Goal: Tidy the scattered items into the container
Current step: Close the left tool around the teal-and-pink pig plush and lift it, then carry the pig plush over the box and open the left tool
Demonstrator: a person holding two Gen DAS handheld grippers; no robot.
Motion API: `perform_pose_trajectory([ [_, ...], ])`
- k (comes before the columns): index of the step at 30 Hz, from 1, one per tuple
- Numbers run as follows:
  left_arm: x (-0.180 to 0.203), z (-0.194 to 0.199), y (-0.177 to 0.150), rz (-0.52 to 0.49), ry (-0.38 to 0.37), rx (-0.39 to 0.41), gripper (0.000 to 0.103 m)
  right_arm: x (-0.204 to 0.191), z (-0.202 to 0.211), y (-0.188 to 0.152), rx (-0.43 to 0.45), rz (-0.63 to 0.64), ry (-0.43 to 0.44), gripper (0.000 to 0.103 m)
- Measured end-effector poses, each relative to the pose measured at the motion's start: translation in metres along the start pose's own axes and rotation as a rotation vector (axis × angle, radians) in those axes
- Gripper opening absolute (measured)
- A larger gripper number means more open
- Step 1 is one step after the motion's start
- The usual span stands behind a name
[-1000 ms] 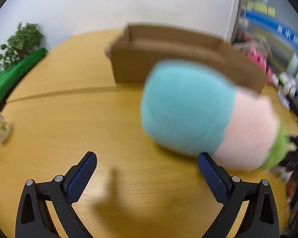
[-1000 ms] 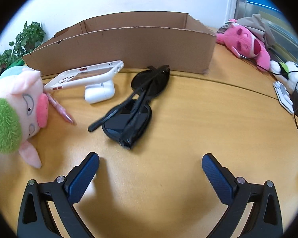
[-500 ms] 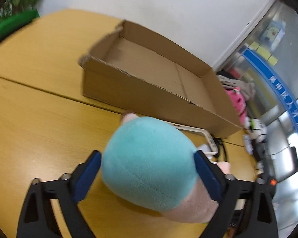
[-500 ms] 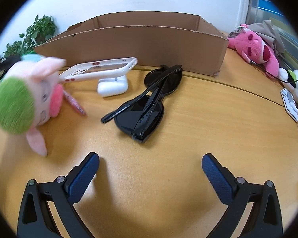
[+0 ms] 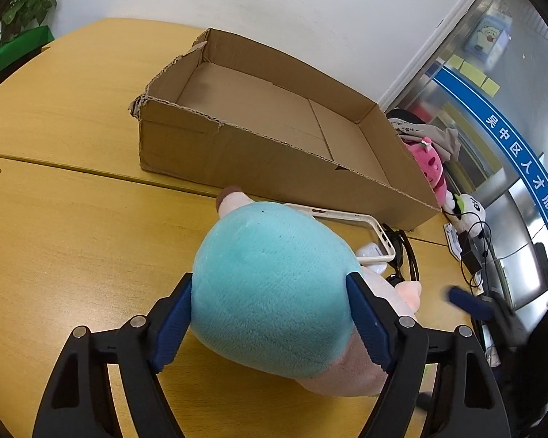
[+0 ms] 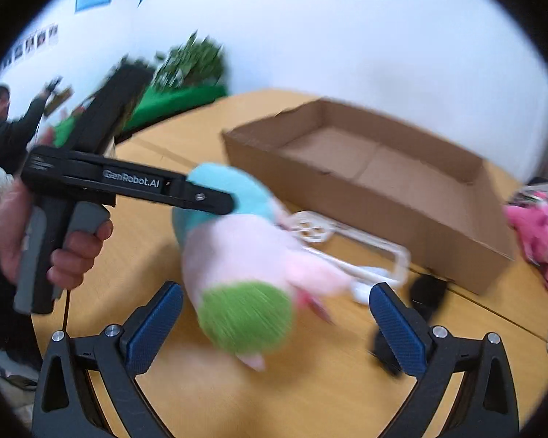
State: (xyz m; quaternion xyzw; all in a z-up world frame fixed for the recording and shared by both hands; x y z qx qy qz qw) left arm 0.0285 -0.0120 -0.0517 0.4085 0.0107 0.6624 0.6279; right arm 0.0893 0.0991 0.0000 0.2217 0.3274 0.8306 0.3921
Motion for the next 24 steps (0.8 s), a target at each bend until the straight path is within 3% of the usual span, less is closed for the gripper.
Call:
perform_pose_trajectory([
  [2, 0.0, 0.0, 0.0, -0.004, -0.003, -0.006, 0.084, -0.008, -0.022, 0.005, -0.045, -0.014, 0.015, 0.089],
  [5, -0.002, 0.001, 0.0, -0.01, 0.001, -0.01, 0.08, -0.019, -0.035, 0.012, -0.071, -0.04, 0.04, 0.084],
  [9, 0.003, 0.009, 0.002, -0.028, 0.002, -0.009, 0.077, -0.026, -0.027, 0.013, -0.067, -0.052, 0.062, 0.068],
  [11, 0.014, 0.016, 0.005, -0.073, 0.024, 0.005, 0.076, -0.026, -0.017, 0.017, -0.045, -0.079, 0.076, 0.065],
  [16, 0.063, 0.056, 0.046, -0.214, 0.031, 0.11, 0.075, -0.008, 0.021, 0.054, 0.08, -0.106, 0.049, 0.063],
  [24, 0.15, 0.122, 0.16, -0.431, 0.038, 0.335, 0.075, 0.036, 0.096, 0.178, 0.334, -0.017, -0.055, 0.062],
])
Point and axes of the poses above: each gripper's, at about its wrist camera, not at the fingertips, and z roughly against the way its jaws point, x to its right, y to its top, the point moved 8 cm from there along -z, roughly the way its jaws point, and after that the axes turned 7 degrees about -y, right-handed, at the moved point
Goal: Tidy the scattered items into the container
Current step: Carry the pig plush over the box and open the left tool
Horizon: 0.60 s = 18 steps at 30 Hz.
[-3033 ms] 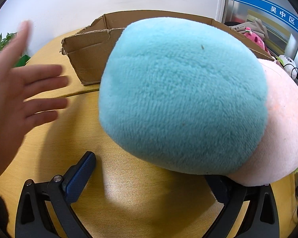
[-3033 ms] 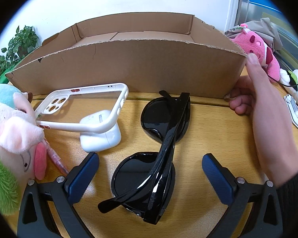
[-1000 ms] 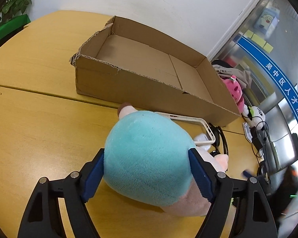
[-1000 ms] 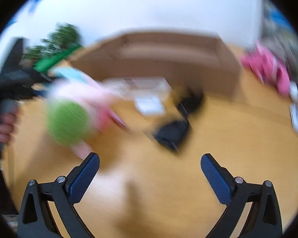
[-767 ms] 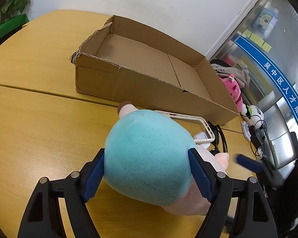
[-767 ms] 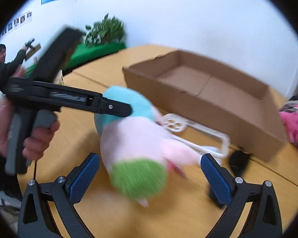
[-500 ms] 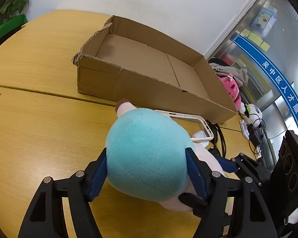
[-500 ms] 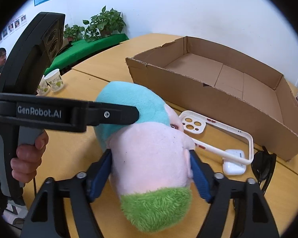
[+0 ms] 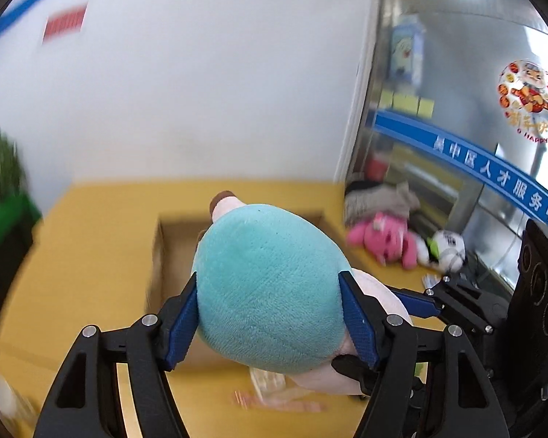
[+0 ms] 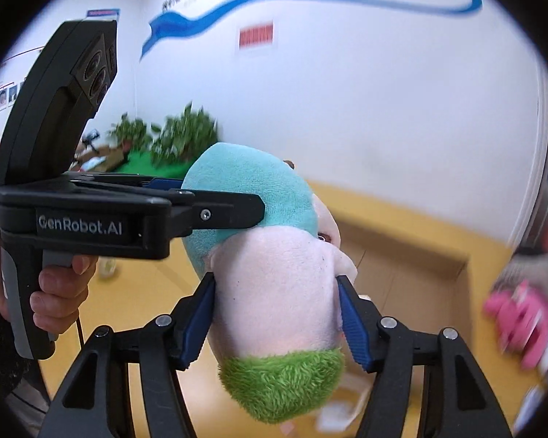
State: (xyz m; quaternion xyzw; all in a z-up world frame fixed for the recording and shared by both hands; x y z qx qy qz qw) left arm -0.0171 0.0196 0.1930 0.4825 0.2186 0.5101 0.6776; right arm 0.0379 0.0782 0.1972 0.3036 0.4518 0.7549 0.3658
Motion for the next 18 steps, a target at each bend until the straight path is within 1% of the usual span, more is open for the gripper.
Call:
perform_pose_trajectory([
  [6, 0.0, 0.003, 0.108, -0.06, 0.028, 0.127, 0.075, 0.029, 0.001, 0.106, 0.124, 0.073, -0.019, 0.062],
  [10, -0.008, -0.005, 0.159, -0.078, 0.049, 0.17, 0.075, 0.041, -0.013, 0.161, 0.163, 0.12, -0.017, 0.062],
  [14, -0.026, -0.027, 0.187, -0.075, 0.07, 0.161, 0.075, 0.054, -0.043, 0.192, 0.164, 0.136, -0.01, 0.06],
  [18, -0.051, -0.061, 0.194, -0.081, 0.095, 0.122, 0.075, 0.067, -0.081, 0.194, 0.14, 0.145, 0.001, 0.056],
])
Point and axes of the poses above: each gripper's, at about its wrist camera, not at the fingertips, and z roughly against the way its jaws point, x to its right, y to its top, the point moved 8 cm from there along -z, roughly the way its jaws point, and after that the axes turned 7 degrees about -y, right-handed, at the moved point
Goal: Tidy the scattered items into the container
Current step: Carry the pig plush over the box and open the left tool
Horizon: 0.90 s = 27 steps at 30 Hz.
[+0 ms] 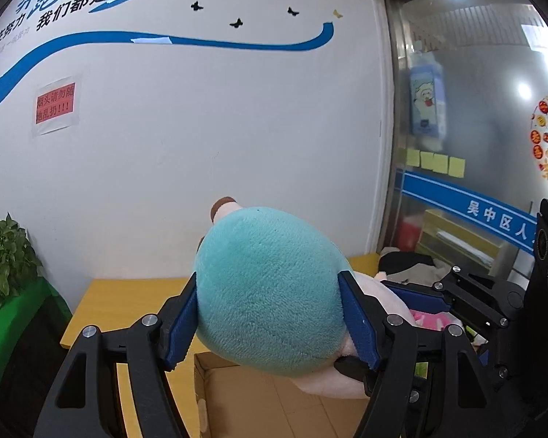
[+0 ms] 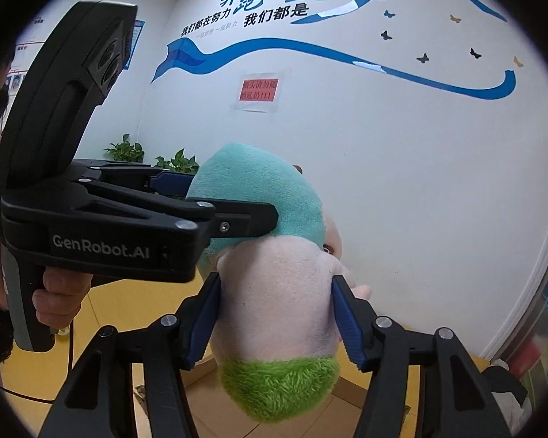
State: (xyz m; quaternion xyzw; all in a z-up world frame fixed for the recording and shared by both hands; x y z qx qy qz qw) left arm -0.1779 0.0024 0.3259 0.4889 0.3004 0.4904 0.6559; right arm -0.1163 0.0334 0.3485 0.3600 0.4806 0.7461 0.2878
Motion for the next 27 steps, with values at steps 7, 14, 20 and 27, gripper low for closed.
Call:
perform_pose_trajectory([
  [7, -0.018, -0.085, -0.058, 0.03, -0.068, -0.183, 0.048, -0.005, -0.066, -0.044, -0.124, 0.055, 0.041, 0.003],
  [14, -0.059, -0.154, -0.188, 0.131, -0.087, -0.43, 0.002, -0.003, -0.123, -0.158, -0.325, -0.106, 0.172, 0.004],
  [20, -0.077, -0.173, -0.245, 0.204, -0.092, -0.5, 0.029, 0.021, -0.152, -0.228, -0.49, -0.21, 0.129, 0.031],
  [27, -0.071, -0.169, -0.312, 0.16, -0.109, -0.598, 0.074, 0.019, -0.135, -0.28, -0.608, -0.263, 0.144, 0.07],
])
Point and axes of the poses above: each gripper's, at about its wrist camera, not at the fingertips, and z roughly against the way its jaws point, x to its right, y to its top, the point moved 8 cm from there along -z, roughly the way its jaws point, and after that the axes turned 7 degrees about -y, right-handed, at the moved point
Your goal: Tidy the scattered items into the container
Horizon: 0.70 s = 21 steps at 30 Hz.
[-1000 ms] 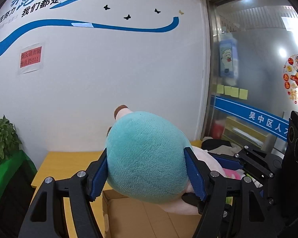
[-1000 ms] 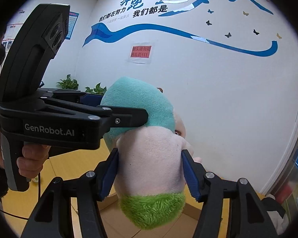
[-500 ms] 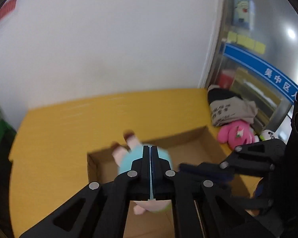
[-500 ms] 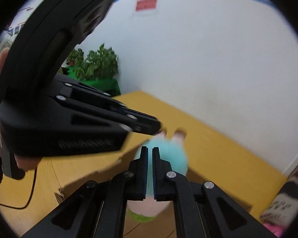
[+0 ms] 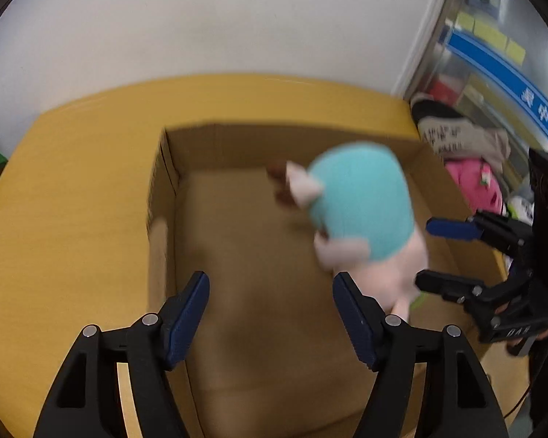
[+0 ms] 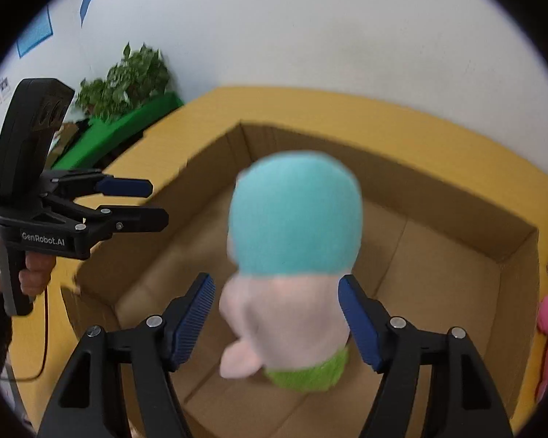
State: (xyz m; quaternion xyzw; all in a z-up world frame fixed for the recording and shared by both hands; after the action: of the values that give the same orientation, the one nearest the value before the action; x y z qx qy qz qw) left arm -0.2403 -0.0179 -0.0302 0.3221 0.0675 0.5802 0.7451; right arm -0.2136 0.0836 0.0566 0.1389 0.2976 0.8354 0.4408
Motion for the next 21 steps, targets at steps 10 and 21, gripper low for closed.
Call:
perform_pose_trajectory([
  [10, 0.014, 0.007, -0.118, -0.066, 0.114, -0.103, 0.069, 0.061, 0.036, -0.149, -0.169, -0.144, -0.131, 0.071],
  [21, 0.048, 0.049, -0.178, -0.028, 0.067, -0.061, 0.074, 0.047, 0.075, -0.192, -0.176, -0.178, -0.13, 0.071],
])
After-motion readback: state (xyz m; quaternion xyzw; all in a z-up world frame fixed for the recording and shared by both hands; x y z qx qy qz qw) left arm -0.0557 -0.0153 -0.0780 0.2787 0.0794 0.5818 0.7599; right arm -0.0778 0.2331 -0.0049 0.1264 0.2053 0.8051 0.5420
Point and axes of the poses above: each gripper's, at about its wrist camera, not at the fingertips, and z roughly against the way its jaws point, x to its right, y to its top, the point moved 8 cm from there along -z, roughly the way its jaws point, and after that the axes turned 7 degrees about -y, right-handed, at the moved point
